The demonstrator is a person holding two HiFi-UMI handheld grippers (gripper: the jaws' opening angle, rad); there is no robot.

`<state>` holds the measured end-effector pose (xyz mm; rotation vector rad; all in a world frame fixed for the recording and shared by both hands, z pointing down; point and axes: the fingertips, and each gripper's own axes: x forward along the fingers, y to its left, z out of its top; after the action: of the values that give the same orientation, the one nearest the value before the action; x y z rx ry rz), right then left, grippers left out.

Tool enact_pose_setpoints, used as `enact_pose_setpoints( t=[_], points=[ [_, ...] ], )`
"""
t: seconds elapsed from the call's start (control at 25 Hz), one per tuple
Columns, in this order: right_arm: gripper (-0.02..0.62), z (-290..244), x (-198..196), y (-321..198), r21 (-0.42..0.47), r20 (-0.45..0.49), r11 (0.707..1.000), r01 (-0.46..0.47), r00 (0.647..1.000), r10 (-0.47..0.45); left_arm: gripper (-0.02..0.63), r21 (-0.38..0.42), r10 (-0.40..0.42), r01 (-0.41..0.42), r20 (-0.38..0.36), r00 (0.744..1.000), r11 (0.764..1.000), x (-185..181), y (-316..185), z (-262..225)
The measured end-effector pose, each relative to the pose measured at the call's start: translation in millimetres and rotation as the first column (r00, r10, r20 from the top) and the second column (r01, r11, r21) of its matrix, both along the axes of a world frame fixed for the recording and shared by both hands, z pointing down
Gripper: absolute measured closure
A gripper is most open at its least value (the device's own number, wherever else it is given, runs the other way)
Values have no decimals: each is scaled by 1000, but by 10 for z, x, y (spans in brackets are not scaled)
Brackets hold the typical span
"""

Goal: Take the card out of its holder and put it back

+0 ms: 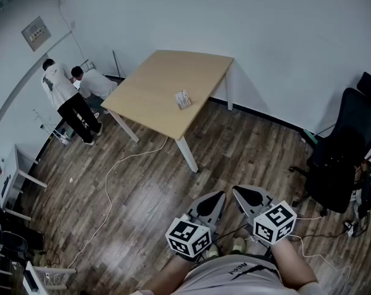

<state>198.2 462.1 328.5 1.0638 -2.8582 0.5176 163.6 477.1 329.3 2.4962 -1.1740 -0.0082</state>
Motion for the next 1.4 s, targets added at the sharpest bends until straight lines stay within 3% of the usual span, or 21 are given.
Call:
enact_pose_setpoints(
  t=[0.44, 0.92, 1.4],
  points=[
    [581, -49, 210, -37, 11, 26, 1000, 11, 1000, -11, 592, 5, -30, 30, 3, 1000, 1000, 154, -36, 0],
    [581, -21, 675, -289, 2, 91, 1000, -5, 996, 5, 592, 10, -155, 155, 34, 987, 988, 98, -277, 15],
    [581, -33, 697, -566, 12, 95, 1000, 26, 995, -27, 592, 27, -164, 162, 54, 985, 986, 184, -584, -10]
  ],
)
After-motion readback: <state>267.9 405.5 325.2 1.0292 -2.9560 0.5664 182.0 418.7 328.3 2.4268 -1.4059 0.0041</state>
